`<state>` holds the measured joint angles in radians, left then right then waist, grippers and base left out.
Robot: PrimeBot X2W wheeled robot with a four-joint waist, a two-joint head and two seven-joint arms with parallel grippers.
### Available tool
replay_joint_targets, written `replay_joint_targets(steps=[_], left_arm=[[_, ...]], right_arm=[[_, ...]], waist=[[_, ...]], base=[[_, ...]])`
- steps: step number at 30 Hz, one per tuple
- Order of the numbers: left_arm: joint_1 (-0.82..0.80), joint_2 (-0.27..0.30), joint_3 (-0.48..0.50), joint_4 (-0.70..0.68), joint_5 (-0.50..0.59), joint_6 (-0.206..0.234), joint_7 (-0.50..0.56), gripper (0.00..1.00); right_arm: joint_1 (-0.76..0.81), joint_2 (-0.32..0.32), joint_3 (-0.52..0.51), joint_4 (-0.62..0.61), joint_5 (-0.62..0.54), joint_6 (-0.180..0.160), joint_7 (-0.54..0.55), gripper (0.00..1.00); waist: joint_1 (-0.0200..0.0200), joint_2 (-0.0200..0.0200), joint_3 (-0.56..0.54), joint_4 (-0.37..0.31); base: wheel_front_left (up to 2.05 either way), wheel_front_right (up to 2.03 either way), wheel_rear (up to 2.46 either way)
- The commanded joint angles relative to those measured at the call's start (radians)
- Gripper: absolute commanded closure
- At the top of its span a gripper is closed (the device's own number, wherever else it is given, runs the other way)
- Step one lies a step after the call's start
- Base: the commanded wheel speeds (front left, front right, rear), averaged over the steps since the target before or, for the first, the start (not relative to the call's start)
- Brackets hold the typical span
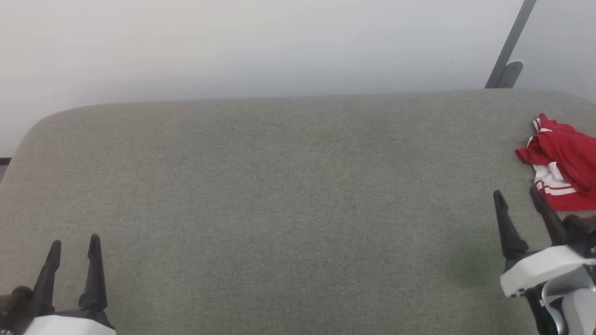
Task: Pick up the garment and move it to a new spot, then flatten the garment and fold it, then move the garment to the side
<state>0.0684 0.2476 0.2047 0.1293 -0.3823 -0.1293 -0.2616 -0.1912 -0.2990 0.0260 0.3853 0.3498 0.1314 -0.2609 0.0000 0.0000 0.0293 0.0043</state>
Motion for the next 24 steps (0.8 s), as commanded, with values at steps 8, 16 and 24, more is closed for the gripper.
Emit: replay_joint_targets(steps=[8, 16, 24], left_arm=[[0.021, -0.002, 0.011, 0.004, 0.0, -0.002, -0.004, 0.0], [0.027, -0.01, 0.013, -0.004, 0.007, -0.002, -0.004, 0.0], [0.025, -0.01, 0.01, -0.013, 0.019, -0.002, -0.004, 0.0]], right_arm=[[0.059, 0.035, -0.021, -0.05, -0.014, -0.002, -0.005, 0.0], [0.09, 0.059, -0.032, -0.086, -0.017, -0.002, 0.001, 0.0], [0.104, 0.071, -0.046, -0.112, -0.021, -0.002, 0.008, 0.0]], waist=[[0.0, 0.0, -0.006, 0.0], [0.0, 0.0, -0.008, -0.005], [0.0, 0.0, -0.004, -0.01]], base=[[0.0, 0.0, 0.0], [0.0, 0.0, 0.0], [0.0, 0.0, 0.0]])
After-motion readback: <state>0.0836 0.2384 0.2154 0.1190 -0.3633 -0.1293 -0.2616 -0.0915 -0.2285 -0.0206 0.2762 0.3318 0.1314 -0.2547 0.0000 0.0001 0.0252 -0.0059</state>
